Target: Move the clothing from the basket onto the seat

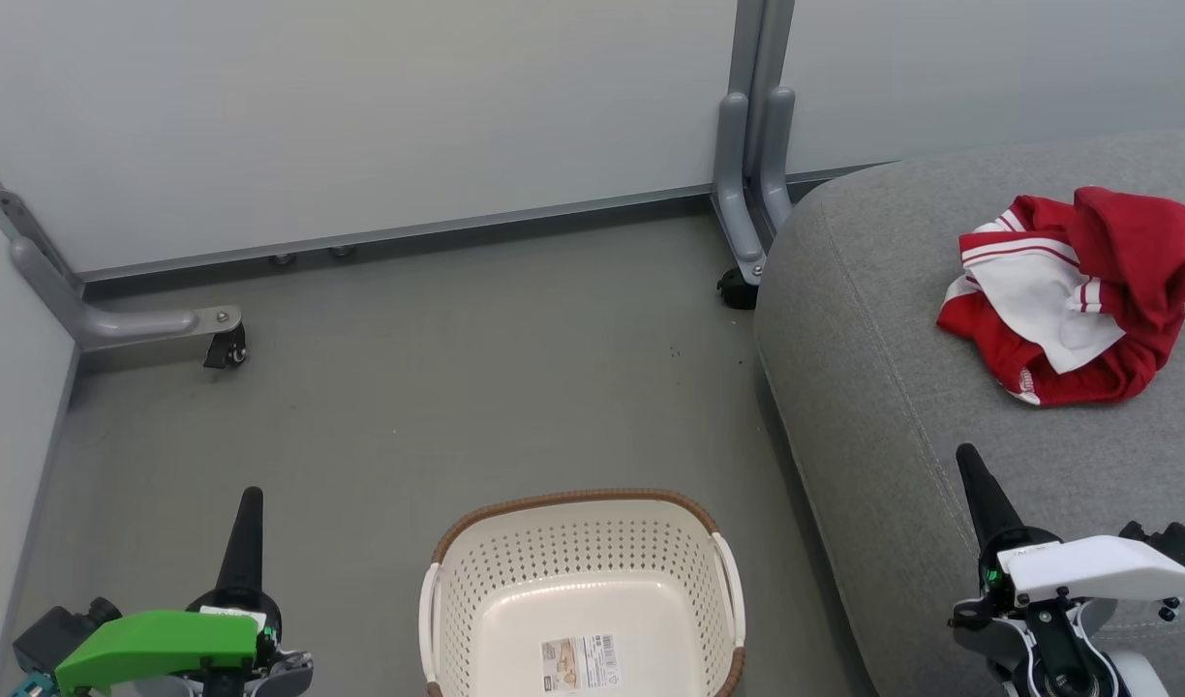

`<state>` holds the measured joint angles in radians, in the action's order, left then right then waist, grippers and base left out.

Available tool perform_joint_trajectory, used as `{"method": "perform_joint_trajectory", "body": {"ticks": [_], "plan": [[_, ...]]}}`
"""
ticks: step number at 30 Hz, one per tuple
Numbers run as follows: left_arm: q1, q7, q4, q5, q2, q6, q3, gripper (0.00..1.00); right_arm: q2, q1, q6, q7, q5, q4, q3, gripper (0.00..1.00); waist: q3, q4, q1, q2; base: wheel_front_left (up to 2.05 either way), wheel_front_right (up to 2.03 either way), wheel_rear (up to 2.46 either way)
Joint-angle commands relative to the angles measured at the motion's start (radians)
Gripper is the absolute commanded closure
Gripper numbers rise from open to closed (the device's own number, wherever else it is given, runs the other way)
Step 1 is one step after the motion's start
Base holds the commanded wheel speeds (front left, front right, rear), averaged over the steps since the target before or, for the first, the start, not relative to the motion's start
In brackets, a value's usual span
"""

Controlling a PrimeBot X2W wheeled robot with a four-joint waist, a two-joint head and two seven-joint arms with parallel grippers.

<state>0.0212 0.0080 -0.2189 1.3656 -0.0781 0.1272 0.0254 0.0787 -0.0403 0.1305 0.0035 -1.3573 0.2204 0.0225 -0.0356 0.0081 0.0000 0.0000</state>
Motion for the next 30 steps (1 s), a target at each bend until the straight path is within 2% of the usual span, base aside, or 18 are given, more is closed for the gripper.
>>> {"method": "perform_joint_trajectory", "body": {"ticks": [1, 30], "plan": [[0.030, 0.006, 0.002, 0.024, -0.006, 0.005, 0.006, 1.00, 0.004, -0.021, 0.001, 0.008, -0.027, -0.001, 0.007, 1.00, 0.002, 0.000, 0.0000, 0.0000, 0.00, 0.00, 0.00], [0.083, 0.068, -0.021, 0.232, 0.002, 0.006, 0.049, 1.00, -0.001, -0.063, 0.000, 0.070, -0.239, 0.019, 0.048, 1.00, 0.031, -0.006, 0.0000, 0.0000, 0.00, 0.00, 0.00]]}}
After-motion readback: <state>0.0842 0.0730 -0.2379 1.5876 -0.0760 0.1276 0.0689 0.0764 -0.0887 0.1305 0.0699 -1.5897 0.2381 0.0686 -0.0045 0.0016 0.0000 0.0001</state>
